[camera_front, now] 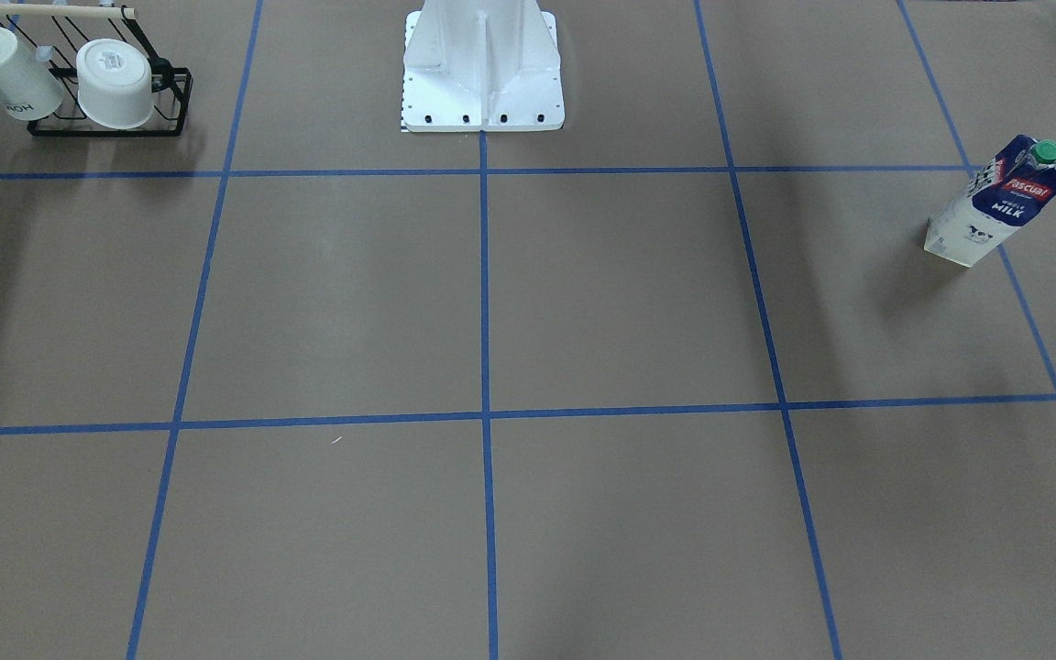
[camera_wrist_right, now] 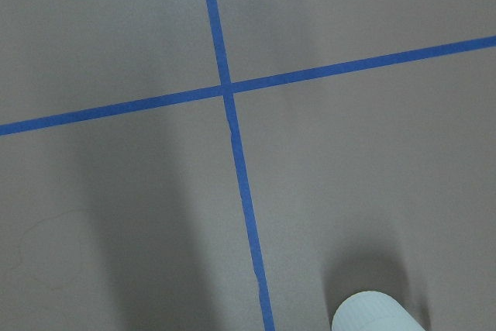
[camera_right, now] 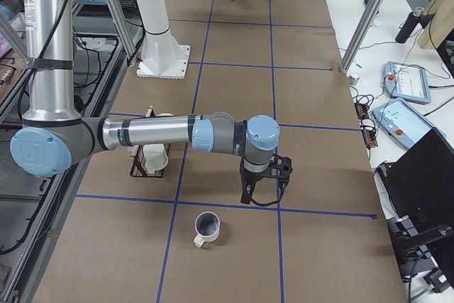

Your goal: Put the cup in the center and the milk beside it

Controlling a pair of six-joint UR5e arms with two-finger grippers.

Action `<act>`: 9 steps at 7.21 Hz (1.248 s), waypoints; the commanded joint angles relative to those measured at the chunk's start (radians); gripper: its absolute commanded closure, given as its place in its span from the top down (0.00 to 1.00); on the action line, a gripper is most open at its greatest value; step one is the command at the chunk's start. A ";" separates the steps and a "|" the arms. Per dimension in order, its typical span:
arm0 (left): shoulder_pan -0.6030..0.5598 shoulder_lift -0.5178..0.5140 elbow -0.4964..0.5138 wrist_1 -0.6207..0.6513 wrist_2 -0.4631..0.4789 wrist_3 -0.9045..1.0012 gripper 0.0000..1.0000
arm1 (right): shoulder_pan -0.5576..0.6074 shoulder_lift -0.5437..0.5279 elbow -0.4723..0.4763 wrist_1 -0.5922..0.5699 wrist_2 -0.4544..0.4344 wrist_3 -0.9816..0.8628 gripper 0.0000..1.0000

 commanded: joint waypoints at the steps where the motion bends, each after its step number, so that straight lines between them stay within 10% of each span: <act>1: 0.003 -0.006 0.008 -0.003 0.001 -0.002 0.98 | -0.003 0.011 0.003 0.019 -0.029 -0.003 1.00; 9: 0.001 -0.049 0.039 -0.071 0.002 -0.005 0.98 | 0.001 -0.047 -0.021 0.057 -0.054 -0.286 1.00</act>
